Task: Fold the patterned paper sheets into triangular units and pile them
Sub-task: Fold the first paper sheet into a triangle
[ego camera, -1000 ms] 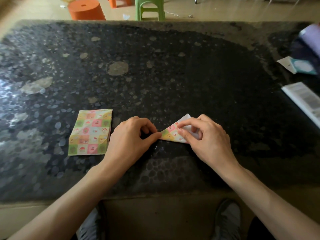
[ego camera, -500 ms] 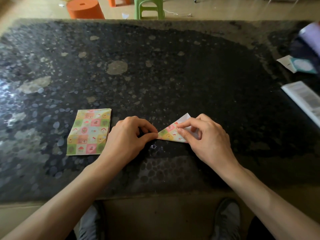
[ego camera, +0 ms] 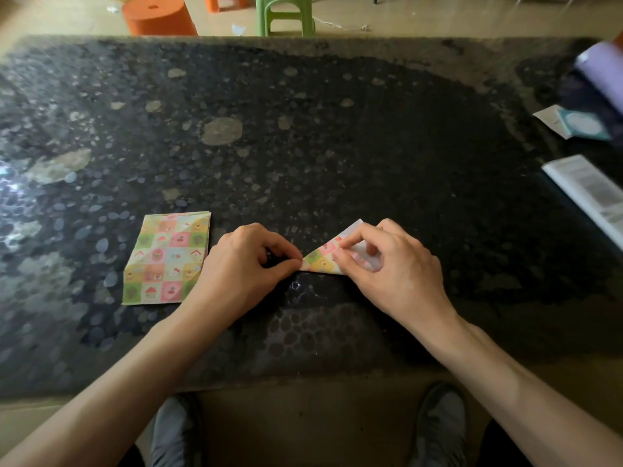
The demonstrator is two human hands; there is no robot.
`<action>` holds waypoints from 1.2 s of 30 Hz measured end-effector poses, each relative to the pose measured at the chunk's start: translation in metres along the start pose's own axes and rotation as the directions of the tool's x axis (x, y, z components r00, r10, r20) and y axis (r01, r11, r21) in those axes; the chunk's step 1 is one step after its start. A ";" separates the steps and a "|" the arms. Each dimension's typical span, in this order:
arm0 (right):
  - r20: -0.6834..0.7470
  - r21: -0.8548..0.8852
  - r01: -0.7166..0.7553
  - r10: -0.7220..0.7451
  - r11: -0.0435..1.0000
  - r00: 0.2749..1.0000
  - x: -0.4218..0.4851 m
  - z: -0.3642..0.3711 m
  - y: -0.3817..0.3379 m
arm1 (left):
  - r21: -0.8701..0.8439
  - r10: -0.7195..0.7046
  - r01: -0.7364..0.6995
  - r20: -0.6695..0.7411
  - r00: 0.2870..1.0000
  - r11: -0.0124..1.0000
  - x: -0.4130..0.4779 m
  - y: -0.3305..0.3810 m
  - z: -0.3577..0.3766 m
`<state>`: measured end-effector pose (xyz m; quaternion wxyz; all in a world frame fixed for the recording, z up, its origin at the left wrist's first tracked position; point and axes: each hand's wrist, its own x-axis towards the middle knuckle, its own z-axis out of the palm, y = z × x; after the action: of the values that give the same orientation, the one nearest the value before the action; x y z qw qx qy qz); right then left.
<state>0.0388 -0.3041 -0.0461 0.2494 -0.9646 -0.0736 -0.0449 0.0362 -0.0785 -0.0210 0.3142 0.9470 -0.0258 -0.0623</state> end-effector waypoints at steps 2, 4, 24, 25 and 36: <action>-0.008 -0.001 0.007 -0.007 1.000 1.000 0.000 0.000 -0.001 | -0.007 0.002 -0.002 0.004 1.000 1.000 0.000 0.000 -0.001; -0.005 -0.006 0.010 -0.010 1.000 1.000 -0.001 0.000 -0.001 | -0.022 0.002 -0.001 0.023 1.000 1.000 0.001 0.000 -0.002; 0.019 0.000 -0.020 0.020 1.000 1.000 -0.001 -0.001 -0.005 | -0.048 -0.008 0.005 -0.054 0.999 0.999 0.000 -0.002 0.005; 0.020 0.000 -0.022 0.022 1.000 1.000 -0.002 -0.001 -0.005 | -0.023 -0.001 -0.001 -0.068 0.998 1.000 -0.001 -0.001 0.006; 0.028 -0.002 -0.029 0.029 1.000 0.999 -0.003 -0.002 -0.007 | -0.009 0.070 -0.071 -0.099 0.993 0.997 -0.003 -0.005 0.014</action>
<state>0.0345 -0.2996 -0.0419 0.2483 -0.9662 -0.0633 -0.0278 0.0312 -0.0826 -0.0343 0.3231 0.9453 -0.0434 -0.0048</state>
